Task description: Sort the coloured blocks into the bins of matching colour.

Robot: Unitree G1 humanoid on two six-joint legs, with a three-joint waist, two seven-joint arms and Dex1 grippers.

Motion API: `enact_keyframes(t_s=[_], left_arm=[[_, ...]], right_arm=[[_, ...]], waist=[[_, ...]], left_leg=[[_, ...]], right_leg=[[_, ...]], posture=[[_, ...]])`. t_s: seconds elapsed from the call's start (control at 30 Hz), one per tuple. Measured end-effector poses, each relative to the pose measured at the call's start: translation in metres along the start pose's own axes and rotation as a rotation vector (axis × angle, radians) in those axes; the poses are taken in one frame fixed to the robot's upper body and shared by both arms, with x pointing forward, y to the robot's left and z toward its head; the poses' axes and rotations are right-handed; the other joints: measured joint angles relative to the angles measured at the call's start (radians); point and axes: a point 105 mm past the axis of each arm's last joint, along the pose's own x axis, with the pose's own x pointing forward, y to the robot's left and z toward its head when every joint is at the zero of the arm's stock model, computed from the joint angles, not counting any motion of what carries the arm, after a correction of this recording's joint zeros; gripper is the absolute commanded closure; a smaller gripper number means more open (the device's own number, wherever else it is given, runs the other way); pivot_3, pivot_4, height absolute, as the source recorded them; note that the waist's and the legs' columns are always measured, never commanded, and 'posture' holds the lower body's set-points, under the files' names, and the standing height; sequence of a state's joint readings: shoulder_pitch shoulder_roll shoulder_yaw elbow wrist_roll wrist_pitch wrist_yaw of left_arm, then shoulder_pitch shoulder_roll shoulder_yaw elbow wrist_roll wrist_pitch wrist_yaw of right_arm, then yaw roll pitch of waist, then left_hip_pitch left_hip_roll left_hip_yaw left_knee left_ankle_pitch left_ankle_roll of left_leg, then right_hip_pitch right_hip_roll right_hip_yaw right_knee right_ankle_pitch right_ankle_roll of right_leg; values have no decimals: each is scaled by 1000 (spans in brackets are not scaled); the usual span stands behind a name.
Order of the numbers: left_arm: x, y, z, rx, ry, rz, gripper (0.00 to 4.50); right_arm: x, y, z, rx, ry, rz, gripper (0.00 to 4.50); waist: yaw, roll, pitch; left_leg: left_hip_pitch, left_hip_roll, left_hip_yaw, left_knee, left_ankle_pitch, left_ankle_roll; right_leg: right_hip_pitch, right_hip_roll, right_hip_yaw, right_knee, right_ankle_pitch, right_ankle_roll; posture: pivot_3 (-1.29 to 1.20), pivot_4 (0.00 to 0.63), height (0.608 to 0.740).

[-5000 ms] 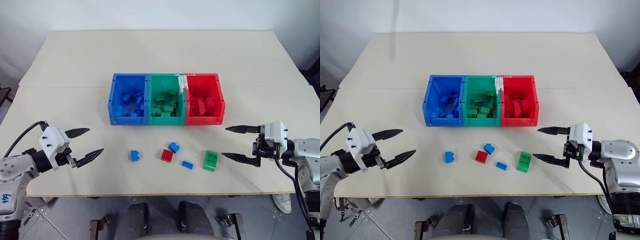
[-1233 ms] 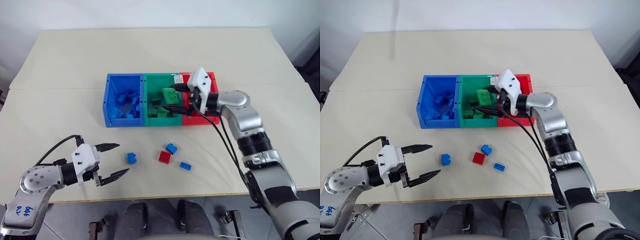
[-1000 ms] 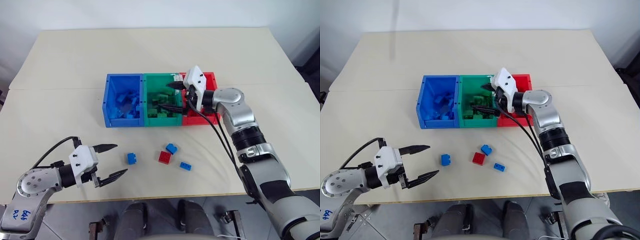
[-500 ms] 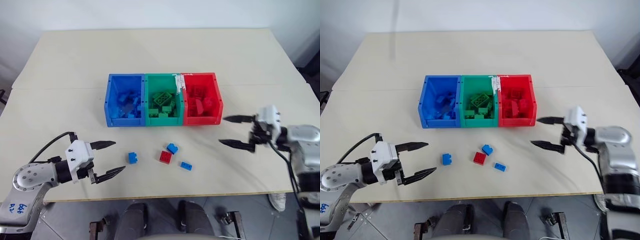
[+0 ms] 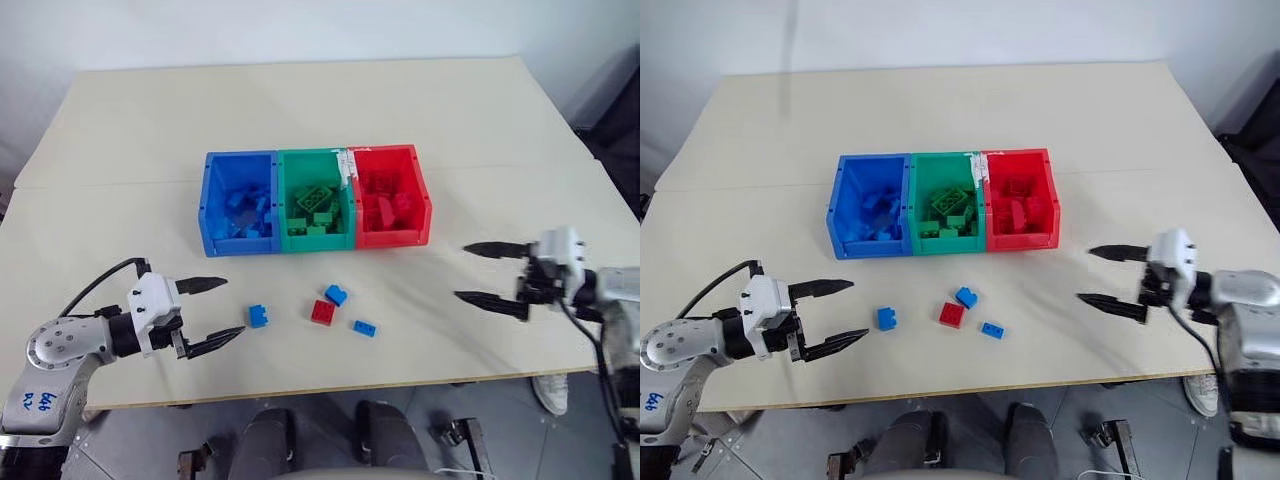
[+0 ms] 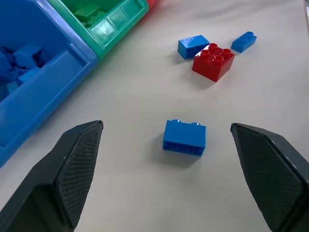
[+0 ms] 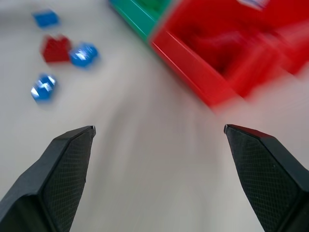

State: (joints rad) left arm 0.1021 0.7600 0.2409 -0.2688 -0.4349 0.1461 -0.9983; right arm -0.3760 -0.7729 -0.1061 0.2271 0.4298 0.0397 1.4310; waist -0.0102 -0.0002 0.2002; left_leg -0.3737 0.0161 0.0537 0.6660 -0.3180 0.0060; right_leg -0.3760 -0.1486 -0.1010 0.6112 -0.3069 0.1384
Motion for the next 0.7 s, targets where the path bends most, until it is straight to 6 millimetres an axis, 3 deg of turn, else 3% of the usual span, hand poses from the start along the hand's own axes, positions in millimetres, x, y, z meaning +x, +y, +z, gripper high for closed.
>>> enact_keyframes(t_s=[0.13,0.3,0.47,0.6,0.7], left_arm=[[-4,-6,-6,-25,11,21,0],[-4,-14,-1,-16,6,38,0],[-2,-31,3,-51,3,53,0],[-2,-43,3,-82,4,54,0],[-4,-44,2,-95,10,65,0]], right_arm=[[45,4,14,-36,21,175,34],[88,7,11,-53,38,281,34],[114,12,-1,-55,74,342,34],[127,23,-15,-48,91,407,34],[135,26,-14,-66,79,432,34]], waist=[[0,0,0],[10,0,0],[4,-1,0],[4,-1,0],[3,-1,0]], left_leg=[[-1,0,-1,0,-1,0],[-3,-1,-3,0,-2,1],[-3,-1,-2,0,-4,1],[-3,-1,-2,0,-4,1],[-3,-1,-2,1,-4,1]], right_leg=[[0,0,0,0,0,0],[0,-1,-2,0,0,0],[0,0,-2,-1,0,0],[0,0,-2,-1,0,0],[0,0,-2,0,0,0]], posture=[[0,150,740],[0,150,740],[0,150,740],[0,150,740],[0,150,740]])
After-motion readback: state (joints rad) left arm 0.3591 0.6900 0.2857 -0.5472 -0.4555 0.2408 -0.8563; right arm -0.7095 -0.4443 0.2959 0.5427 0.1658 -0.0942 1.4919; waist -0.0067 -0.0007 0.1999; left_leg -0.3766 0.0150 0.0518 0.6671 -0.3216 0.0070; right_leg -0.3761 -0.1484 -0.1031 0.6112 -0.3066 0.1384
